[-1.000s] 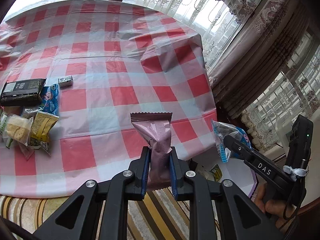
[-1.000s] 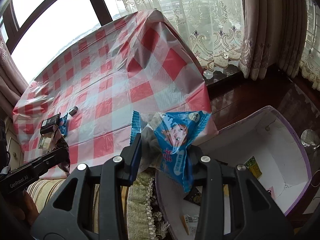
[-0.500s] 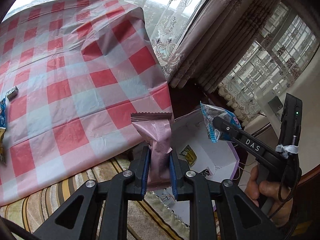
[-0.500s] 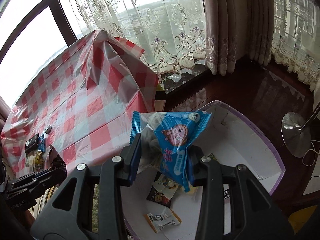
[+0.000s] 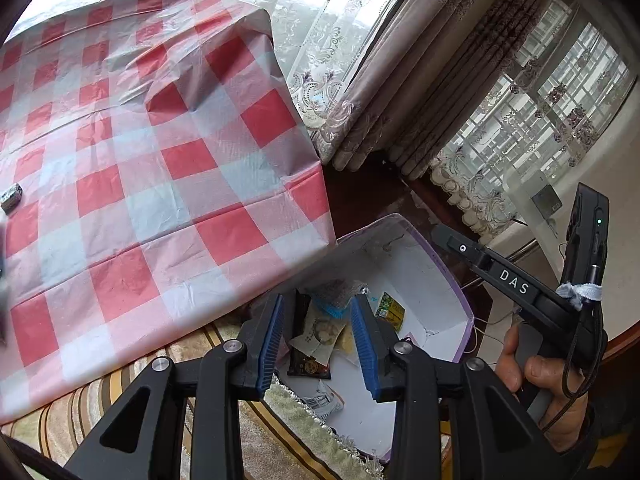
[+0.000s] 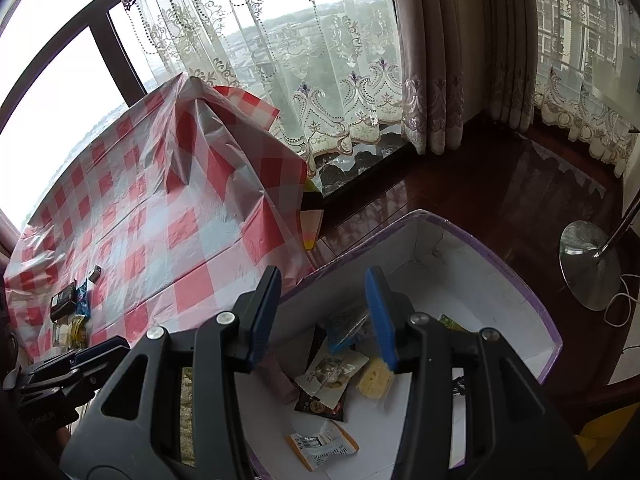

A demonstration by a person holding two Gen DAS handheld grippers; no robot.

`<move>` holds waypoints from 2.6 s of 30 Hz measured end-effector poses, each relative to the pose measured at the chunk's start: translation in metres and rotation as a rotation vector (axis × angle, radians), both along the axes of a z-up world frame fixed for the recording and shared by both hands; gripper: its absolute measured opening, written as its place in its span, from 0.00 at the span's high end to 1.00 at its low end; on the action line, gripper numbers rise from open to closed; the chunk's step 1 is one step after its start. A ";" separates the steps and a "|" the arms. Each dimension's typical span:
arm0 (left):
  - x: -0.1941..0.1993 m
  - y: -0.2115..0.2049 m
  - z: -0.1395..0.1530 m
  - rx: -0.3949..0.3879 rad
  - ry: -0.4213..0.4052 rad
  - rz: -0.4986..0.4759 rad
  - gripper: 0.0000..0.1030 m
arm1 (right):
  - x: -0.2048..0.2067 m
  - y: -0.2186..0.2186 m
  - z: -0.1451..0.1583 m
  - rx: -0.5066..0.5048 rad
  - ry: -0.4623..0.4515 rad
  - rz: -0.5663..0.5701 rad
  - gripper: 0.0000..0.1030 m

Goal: Organize snacks
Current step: 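Carry both packets over the white box and open both grippers to drop them, then move both open grippers back over the snack pile, then grasp the cream cookie packet with the left gripper while the right gripper grasps the yellow chip bag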

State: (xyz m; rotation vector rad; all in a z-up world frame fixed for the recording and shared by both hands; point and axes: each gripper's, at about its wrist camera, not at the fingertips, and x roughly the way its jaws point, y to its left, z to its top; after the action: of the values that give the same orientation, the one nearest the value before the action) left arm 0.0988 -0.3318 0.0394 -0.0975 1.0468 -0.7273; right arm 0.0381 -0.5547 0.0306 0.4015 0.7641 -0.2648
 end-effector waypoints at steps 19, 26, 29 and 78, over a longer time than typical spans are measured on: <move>0.014 0.061 0.007 -0.037 -0.028 0.140 0.65 | 0.018 0.064 0.018 -0.044 -0.014 0.162 0.46; 0.019 0.103 0.004 -0.047 -0.031 0.228 0.65 | 0.028 0.106 0.021 -0.060 -0.009 0.251 0.46; 0.019 0.124 0.003 -0.049 -0.030 0.276 0.65 | 0.037 0.128 0.019 -0.066 -0.001 0.298 0.46; 0.100 0.314 -0.062 0.055 0.162 0.836 0.46 | 0.113 0.296 -0.033 0.045 0.138 0.610 0.46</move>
State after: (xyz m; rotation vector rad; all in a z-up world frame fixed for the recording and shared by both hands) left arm 0.1985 -0.0178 -0.0225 -0.5187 1.0574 0.0698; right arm 0.1514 -0.2584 -0.0021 0.1784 0.9914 0.3002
